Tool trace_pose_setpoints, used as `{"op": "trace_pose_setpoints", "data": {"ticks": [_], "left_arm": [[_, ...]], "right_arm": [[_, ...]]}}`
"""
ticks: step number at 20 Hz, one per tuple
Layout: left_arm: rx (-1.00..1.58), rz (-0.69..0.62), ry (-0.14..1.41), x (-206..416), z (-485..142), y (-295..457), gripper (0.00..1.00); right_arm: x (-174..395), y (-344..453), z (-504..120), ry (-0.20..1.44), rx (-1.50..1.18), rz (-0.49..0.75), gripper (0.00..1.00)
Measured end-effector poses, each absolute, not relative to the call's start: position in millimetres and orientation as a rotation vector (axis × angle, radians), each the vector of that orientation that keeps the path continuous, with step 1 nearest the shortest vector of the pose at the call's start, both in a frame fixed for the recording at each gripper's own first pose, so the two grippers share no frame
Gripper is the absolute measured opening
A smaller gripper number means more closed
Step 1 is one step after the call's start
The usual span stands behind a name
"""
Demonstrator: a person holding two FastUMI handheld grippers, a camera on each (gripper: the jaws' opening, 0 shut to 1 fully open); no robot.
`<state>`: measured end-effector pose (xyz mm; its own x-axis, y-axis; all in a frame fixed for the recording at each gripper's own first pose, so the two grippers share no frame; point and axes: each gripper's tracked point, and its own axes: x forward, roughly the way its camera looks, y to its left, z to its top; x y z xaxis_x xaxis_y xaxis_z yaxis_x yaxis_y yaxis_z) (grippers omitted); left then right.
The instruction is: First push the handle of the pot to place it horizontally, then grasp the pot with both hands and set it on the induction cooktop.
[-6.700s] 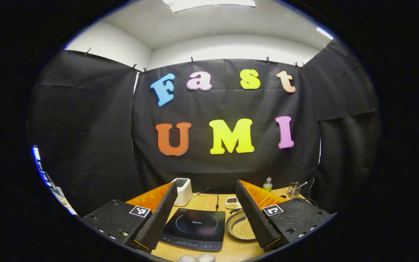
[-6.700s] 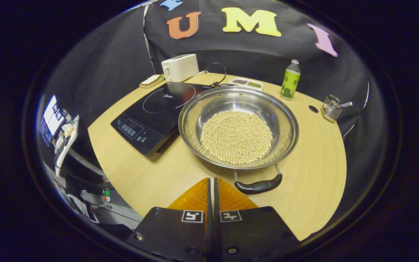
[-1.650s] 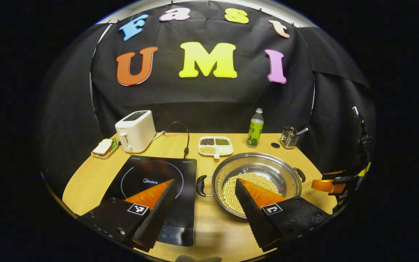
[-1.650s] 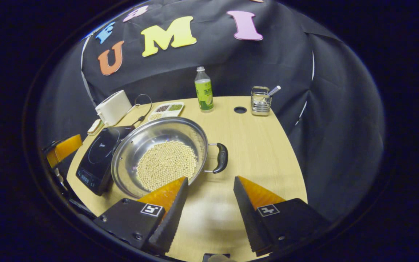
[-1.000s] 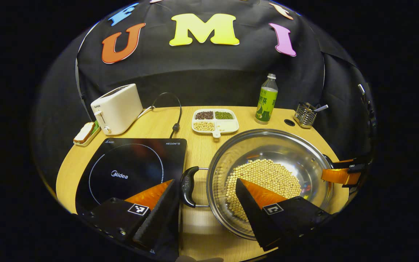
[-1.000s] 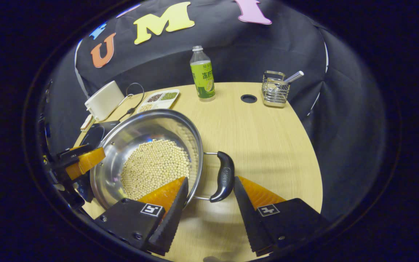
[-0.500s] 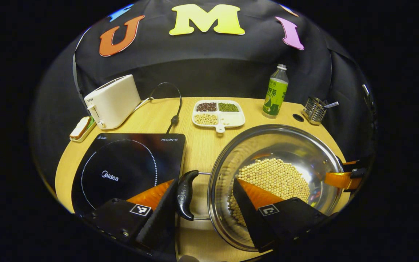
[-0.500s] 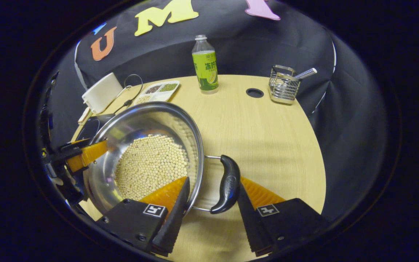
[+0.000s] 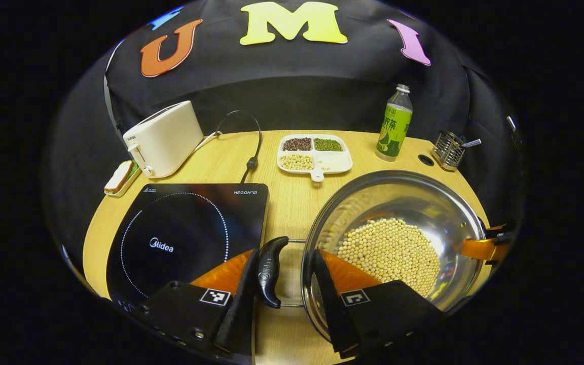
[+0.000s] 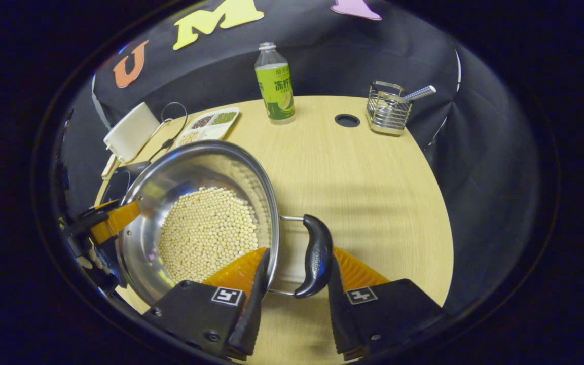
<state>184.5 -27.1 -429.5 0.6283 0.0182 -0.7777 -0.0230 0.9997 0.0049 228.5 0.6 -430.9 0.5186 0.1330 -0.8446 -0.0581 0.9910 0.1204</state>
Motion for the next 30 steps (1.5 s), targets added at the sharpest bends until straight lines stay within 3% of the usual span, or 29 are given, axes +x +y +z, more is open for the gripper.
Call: {"op": "trace_pose_setpoints", "data": {"ticks": [1,2,3,4,5,6,14,30], "left_arm": [[-0.003,0.026,0.898,181.8,-427.0,-27.2,0.72],[-0.002,0.026,0.903,180.3,-427.0,-27.5,0.60],[-0.005,0.025,0.908,179.4,-427.2,-27.7,0.59],[-0.005,0.018,0.913,177.7,-427.7,-28.6,0.58],[-0.006,0.003,0.913,176.0,-427.0,-29.5,0.68],[-0.019,-0.016,0.915,172.2,-426.0,-30.5,0.58],[-0.017,-0.058,0.871,154.3,-392.7,-10.5,0.58],[0.004,0.003,0.832,144.0,-354.4,95.6,0.58]], "right_arm": [[228.1,-0.1,-431.9,1.012,0.081,0.117,0.57],[228.6,0.2,-431.4,1.017,0.087,0.113,0.55],[227.5,0.2,-431.8,1.022,0.094,0.103,0.54],[224.8,1.0,-429.1,1.022,0.106,0.090,0.53],[222.3,1.9,-426.2,1.016,0.114,0.078,0.53],[217.8,1.1,-420.6,0.999,0.109,0.065,0.52],[181.6,17.4,-386.3,0.945,0.113,0.033,0.52],[185.1,125.3,-358.9,0.913,0.134,0.104,0.52]]}}
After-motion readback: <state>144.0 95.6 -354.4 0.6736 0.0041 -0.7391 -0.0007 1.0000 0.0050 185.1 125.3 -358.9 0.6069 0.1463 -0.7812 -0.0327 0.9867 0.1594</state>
